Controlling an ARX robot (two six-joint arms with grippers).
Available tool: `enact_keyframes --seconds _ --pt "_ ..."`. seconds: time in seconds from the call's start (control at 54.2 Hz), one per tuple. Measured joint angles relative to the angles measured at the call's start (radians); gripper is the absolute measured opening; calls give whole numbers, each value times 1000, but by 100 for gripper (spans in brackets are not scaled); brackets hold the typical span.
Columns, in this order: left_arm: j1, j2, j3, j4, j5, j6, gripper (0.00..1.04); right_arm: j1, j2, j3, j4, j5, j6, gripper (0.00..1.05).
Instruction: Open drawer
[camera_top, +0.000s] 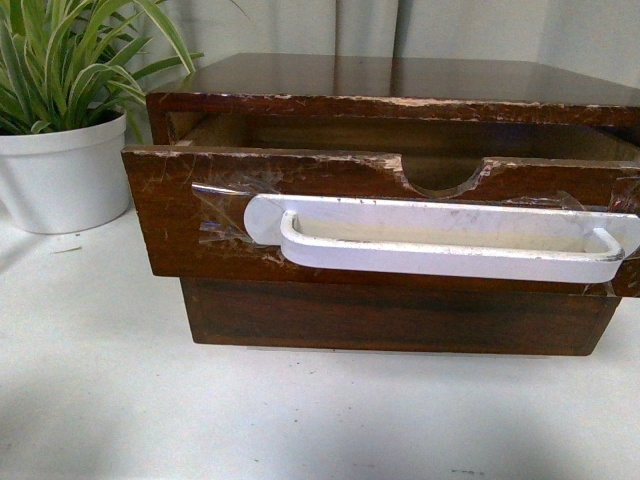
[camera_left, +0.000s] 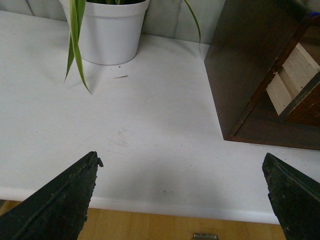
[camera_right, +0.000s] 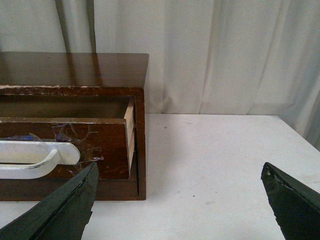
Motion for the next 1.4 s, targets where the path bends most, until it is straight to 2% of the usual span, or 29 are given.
enact_keyframes --seconds 0.055,0.148,0.406,0.517,0.536,0.628,0.72,1.348,1.403 --pt "-34 -27 -52 122 -60 21 88 -51 -2 3 -44 -91 10 87" --pt "-66 -65 -103 232 -59 43 74 -109 -8 -7 -58 -131 15 73" --pt "-71 -123 -144 235 -69 57 31 -124 -43 -49 -53 -135 20 28" --pt "-71 -155 -160 220 -69 60 4 -124 -56 -64 -49 -136 20 3" --pt "-71 -158 -161 219 -69 60 4 -124 -58 -66 -49 -135 20 2" --pt "-71 -191 -166 189 -69 64 4 -124 -66 -76 -48 -136 21 1" --pt "-71 -294 -177 75 -68 64 4 -124 -72 -84 -46 -135 21 1" --pt "-71 -355 -204 69 -69 64 4 -124 -114 -128 -40 -136 22 1" --pt "-71 -355 -204 69 -69 64 4 -124 -114 -128 -40 -136 22 6"
